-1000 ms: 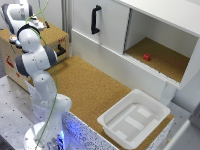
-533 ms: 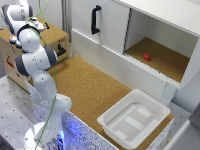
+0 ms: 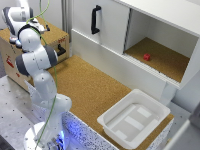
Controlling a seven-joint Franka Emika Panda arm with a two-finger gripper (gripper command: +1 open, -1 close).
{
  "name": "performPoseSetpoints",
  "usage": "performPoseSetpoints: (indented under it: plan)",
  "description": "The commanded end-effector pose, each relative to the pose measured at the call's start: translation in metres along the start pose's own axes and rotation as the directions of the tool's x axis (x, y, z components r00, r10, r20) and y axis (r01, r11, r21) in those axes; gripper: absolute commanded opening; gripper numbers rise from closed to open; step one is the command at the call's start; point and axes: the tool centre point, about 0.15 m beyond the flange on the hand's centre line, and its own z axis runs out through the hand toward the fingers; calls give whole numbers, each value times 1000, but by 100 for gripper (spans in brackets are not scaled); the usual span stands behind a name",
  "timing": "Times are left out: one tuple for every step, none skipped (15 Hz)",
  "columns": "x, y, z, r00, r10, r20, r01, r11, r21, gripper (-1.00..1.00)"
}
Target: Push down the green button to turn off the green light
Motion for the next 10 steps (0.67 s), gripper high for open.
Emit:
performPoseSetpoints:
  plan:
    - [14,-7,-65,999,22,42,-17,994,-105,100]
    - [16,-6,-68,999,15,31,-11,993,-116,100]
    - [17,-4,-65,999,21,34,-17,993,-115,100]
    - [19,-2,-60,999,27,36,-23,993,-114,100]
    - [19,0,-59,999,28,27,-26,995,-98,100]
    - [18,3,-57,999,35,15,-34,996,-84,100]
    - [17,8,-56,999,49,2,-49,997,-64,100]
    - [15,15,-54,998,69,-9,-70,997,-37,100]
    - [13,24,-54,994,100,-46,-99,995,20,100]
    - [9,33,-55,987,138,-82,-132,989,72,100]
